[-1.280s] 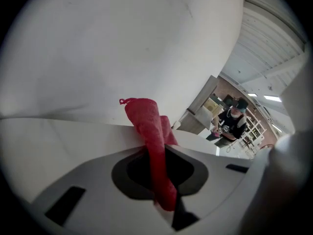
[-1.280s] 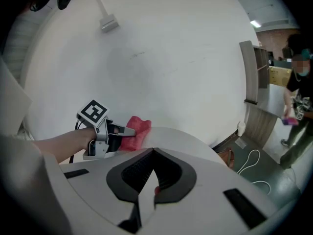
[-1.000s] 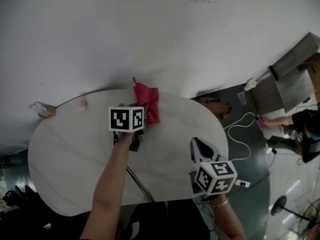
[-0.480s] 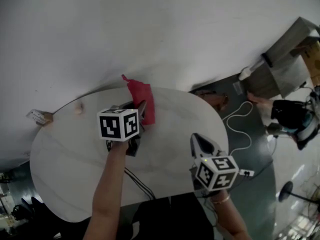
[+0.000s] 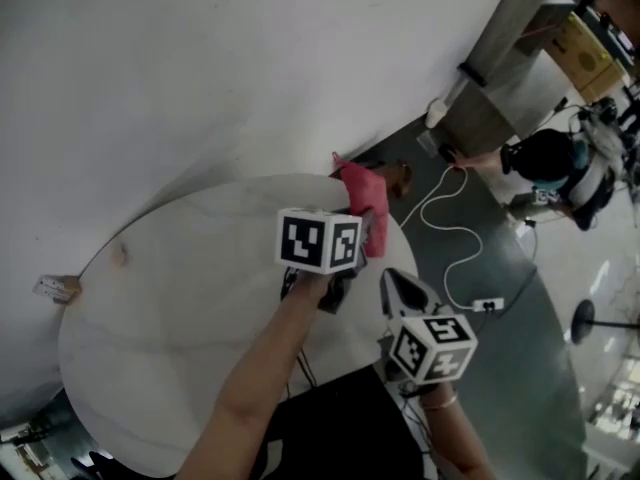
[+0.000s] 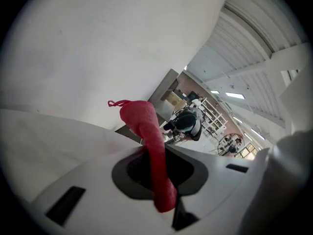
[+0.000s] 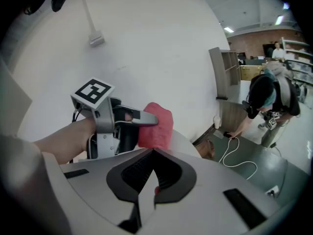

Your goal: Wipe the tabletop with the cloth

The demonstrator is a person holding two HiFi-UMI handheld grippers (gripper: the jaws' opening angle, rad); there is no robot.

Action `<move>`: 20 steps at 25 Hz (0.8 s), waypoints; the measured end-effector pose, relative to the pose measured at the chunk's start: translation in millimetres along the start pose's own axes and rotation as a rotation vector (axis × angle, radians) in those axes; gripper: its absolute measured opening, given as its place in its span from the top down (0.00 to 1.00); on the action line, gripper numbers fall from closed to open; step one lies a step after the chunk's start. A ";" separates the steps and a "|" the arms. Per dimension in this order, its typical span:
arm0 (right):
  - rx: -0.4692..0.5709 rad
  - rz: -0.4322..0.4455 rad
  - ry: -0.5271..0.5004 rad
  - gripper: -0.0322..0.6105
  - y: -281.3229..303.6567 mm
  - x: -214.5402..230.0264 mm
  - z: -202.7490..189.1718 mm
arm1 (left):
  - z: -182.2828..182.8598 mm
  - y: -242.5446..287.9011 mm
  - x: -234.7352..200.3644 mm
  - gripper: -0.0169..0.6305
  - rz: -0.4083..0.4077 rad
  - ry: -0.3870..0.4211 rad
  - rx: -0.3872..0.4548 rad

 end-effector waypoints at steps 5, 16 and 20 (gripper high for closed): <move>-0.002 -0.042 0.042 0.95 -16.5 15.6 -12.9 | -24.1 42.2 12.6 0.90 0.105 0.110 -0.099; -0.038 0.062 -0.042 0.95 -1.6 -21.3 -10.2 | -44.0 -49.8 -64.5 0.90 0.290 0.033 -0.046; -0.051 0.116 -0.084 0.95 7.7 -48.1 -8.3 | -55.8 -99.1 -100.6 0.90 0.353 -0.049 0.020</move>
Point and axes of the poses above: the fingertips, and each gripper's own axes: y forward along the fingers, x to its right, z out of its top, the point moved 8 cm from there along -y, backward along the fingers, and after that the axes turned 12 degrees about -y, right-handed, at the moved point
